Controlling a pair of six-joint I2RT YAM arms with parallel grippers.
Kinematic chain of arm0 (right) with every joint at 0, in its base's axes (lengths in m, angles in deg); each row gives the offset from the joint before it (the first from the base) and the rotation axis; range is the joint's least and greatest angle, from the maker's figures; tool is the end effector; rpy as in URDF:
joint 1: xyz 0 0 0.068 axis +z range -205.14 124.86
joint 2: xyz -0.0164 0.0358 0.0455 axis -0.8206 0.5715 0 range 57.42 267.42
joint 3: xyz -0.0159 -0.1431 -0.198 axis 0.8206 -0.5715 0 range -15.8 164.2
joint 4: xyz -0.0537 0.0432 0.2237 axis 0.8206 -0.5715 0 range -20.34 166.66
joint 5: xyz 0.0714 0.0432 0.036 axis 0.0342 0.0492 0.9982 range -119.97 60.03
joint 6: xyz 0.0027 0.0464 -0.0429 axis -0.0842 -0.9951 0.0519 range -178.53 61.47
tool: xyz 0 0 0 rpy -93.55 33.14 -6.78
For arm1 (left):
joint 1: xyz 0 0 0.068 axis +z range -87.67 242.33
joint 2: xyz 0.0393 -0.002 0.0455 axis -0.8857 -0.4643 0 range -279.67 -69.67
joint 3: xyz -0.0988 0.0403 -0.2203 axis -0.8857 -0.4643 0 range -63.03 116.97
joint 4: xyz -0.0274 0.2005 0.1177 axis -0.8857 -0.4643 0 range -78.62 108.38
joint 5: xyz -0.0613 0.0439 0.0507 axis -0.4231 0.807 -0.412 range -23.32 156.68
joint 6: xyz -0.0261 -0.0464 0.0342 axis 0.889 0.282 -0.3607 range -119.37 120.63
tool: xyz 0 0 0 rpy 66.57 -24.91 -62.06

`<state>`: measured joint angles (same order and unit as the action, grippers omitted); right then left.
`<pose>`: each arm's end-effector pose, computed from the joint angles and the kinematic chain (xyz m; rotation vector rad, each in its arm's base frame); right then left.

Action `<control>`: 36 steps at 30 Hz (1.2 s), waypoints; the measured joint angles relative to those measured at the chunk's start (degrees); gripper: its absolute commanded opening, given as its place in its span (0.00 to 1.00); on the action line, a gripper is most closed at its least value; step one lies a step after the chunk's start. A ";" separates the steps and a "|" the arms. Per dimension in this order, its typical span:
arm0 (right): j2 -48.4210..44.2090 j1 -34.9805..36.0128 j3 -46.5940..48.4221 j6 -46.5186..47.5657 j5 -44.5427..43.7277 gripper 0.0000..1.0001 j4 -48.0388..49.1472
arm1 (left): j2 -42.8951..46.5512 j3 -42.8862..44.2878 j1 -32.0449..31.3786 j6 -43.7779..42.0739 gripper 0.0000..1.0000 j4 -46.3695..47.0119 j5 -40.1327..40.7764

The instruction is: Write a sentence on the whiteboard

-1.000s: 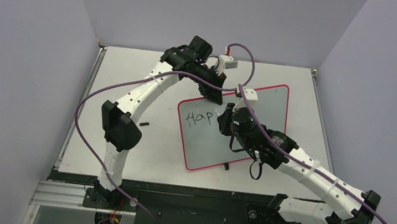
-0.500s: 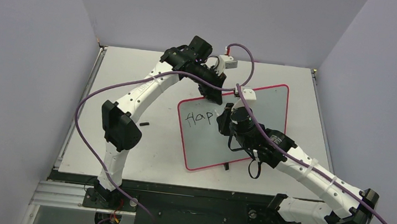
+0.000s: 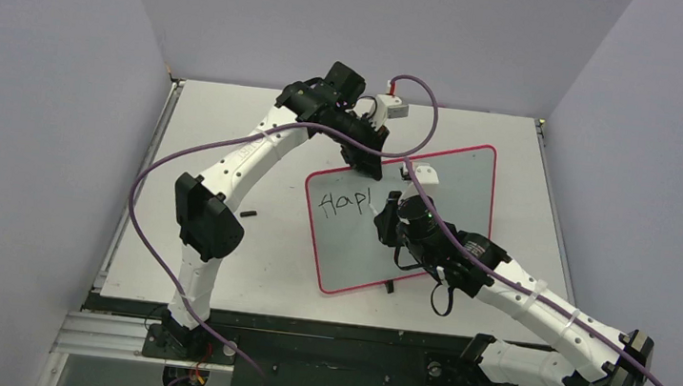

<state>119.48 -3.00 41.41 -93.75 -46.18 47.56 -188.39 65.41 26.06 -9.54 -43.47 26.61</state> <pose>0.1518 0.1732 0.2953 -0.1579 2.1886 0.5792 0.3067 -0.2639 0.3274 1.2492 2.1328 -1.0615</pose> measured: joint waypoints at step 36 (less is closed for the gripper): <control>1.18 -0.81 6.82 1.38 -0.02 0.00 -3.98 | 1.20 -0.63 -0.70 0.50 0.00 -0.02 0.24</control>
<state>120.66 -3.81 48.23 -92.37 -46.20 43.58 -187.19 64.78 25.36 -9.04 -43.49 26.85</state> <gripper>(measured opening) 0.096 0.102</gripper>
